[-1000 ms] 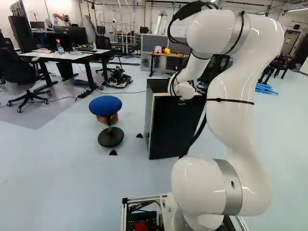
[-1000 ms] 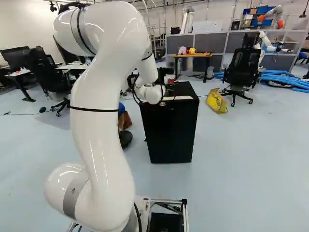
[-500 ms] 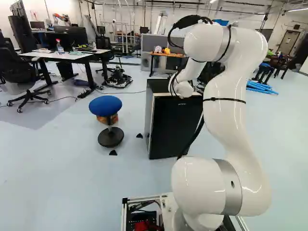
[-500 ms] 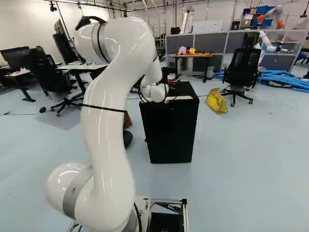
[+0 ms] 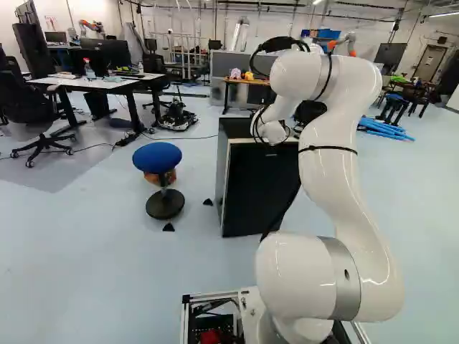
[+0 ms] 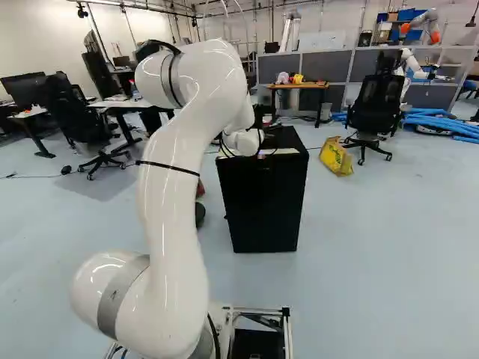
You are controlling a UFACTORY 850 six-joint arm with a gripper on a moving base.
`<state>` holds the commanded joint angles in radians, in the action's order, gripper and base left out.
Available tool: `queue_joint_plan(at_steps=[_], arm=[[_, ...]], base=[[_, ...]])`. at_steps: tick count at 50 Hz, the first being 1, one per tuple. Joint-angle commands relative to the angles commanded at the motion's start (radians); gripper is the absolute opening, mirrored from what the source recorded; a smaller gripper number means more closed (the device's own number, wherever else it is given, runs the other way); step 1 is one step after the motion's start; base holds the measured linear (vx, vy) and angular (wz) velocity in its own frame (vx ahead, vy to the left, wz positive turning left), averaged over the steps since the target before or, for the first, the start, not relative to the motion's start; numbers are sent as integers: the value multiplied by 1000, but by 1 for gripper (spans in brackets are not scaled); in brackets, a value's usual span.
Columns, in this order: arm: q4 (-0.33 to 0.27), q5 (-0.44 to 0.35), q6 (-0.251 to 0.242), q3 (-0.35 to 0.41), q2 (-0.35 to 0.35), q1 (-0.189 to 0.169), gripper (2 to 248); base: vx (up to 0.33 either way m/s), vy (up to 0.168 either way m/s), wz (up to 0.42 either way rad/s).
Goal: Grab a drink from the fridge
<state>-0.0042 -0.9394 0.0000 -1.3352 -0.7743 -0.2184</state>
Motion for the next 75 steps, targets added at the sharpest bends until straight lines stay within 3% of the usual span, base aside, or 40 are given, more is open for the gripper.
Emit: queue_joint_plan(at_steps=[15,53,54,58,59,63,64,69,70,74,75], arm=[[24,40,0,-10,-7,1,247],[24,40,0,0,0,17,247],[24,40,0,0,0,17,228],[24,40,0,0,0,17,228],[24,40,0,0,0,17,190],[24,40,0,0,0,17,190],[24,40,0,0,0,17,151],[24,40,0,0,0,17,151],[24,40,0,0,0,17,113],[24,40,0,0,0,17,113],[24,40,0,0,0,17,100]], base=[[0,0,0],[0,0,0],[0,0,0],[0,0,0],[0,0,0],[0,0,0],[0,0,0],[0,0,0],[0,0,0],[0,0,0],[0,0,0]])
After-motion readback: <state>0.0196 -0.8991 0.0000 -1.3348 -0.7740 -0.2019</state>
